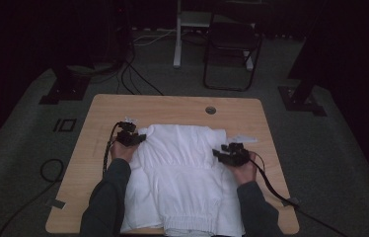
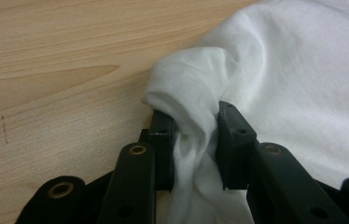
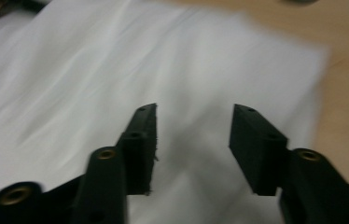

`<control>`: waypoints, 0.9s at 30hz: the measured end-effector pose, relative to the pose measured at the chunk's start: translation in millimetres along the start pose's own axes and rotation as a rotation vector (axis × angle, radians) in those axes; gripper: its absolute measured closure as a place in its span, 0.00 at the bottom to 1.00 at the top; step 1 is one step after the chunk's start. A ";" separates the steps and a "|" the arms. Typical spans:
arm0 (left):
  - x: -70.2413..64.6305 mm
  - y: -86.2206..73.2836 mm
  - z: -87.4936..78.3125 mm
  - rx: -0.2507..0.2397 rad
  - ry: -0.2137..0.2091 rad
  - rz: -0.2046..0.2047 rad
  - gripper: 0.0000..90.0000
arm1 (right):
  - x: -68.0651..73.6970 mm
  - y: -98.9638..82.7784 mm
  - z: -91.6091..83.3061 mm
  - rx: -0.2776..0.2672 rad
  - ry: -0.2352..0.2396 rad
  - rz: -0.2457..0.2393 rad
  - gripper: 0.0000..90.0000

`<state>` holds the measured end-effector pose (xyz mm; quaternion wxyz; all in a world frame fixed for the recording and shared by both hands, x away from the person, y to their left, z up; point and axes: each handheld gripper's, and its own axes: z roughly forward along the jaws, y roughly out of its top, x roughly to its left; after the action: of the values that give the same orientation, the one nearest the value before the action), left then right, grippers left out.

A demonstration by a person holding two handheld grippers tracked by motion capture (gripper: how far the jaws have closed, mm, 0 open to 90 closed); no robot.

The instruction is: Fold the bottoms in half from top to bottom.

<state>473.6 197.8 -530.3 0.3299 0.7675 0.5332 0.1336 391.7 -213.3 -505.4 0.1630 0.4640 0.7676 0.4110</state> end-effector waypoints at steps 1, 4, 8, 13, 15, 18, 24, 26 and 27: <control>0.1 -0.1 0.0 0.000 -0.001 -0.002 0.79 | -8.6 8.6 4.0 -0.011 -0.030 0.010 0.49; 1.1 -0.5 0.0 -0.004 -0.008 -0.007 0.79 | -34.5 28.6 23.0 -0.004 -0.073 0.062 0.41; 1.3 -0.6 0.1 -0.005 -0.011 -0.010 0.78 | -59.1 36.3 54.7 0.045 -0.089 0.116 0.33; 2.3 -1.5 0.0 -0.010 -0.018 -0.016 0.78 | -64.1 30.5 79.1 0.113 -0.076 0.133 0.35; 2.5 -1.8 -0.1 -0.012 -0.018 -0.021 0.78 | -59.4 30.8 80.3 0.118 -0.088 0.109 0.40; 1.7 -1.6 -0.4 -0.009 -0.015 -0.031 0.78 | -51.0 30.2 79.3 0.130 -0.117 0.061 0.75; 13.5 -3.1 -9.4 -0.023 -0.099 -0.128 0.86 | -55.7 30.9 70.0 0.134 -0.107 0.090 0.96; 21.0 -1.5 -19.6 -0.064 -0.149 -0.154 0.88 | -62.8 34.7 59.0 0.080 -0.112 0.125 0.97; 24.7 0.5 -26.4 -0.088 -0.174 -0.174 0.88 | -66.8 38.2 52.7 0.052 -0.117 0.135 0.97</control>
<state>469.0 229.7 -513.8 0.4188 0.7118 0.5606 0.0606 481.6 -235.7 -516.5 0.1675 0.5419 0.7341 0.3733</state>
